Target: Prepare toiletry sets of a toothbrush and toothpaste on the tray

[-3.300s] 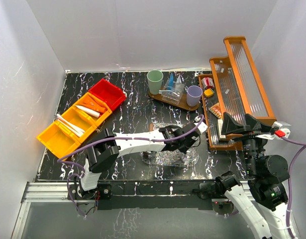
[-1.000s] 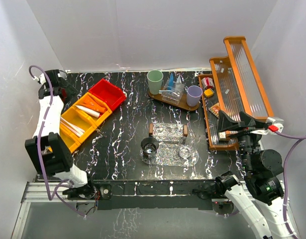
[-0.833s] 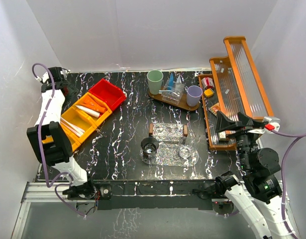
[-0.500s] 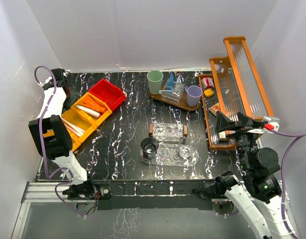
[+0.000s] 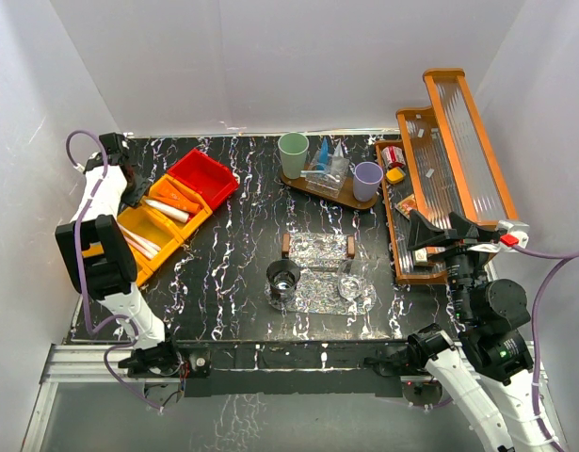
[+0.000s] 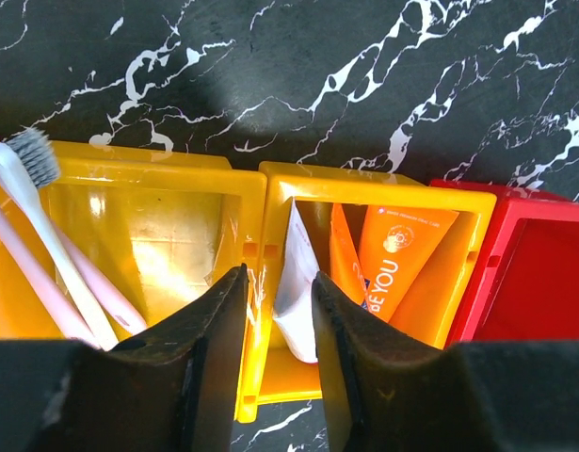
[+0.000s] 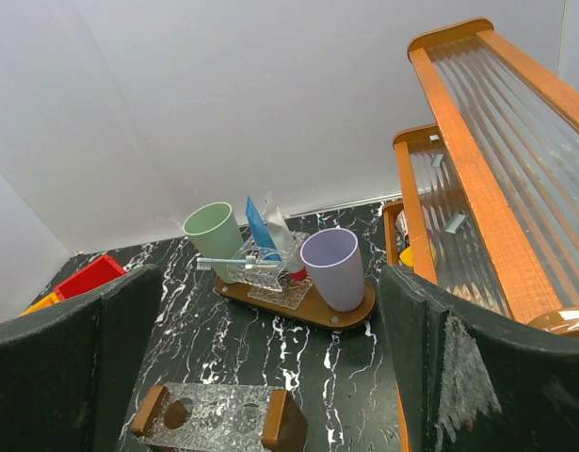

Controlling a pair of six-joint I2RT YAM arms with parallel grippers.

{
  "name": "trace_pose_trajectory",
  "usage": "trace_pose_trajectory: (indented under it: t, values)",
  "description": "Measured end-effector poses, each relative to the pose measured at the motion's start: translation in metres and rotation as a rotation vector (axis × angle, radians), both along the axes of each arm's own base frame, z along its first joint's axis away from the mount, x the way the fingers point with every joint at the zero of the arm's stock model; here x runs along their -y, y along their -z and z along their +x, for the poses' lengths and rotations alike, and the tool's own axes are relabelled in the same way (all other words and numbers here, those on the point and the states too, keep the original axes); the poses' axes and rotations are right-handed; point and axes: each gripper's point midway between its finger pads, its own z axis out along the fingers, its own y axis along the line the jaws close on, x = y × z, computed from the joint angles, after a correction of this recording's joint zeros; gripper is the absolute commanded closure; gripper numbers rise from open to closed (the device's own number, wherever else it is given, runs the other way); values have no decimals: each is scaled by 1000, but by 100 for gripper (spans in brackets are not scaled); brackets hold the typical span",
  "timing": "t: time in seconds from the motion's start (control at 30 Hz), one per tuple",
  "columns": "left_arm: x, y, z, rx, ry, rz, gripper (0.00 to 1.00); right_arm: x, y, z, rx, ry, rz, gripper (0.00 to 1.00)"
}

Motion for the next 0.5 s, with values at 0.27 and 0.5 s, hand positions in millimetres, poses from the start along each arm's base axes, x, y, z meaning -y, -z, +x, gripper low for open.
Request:
trace_pose_trajectory:
  t: [0.27, 0.5]
  values:
    - [5, 12, -2, -11, -7, -34, 71, 0, 0, 0, 0, 0, 0, 2]
    - [6, 16, 1, -6, -11, -42, 76, 0, 1, 0, -2, 0, -1, 2]
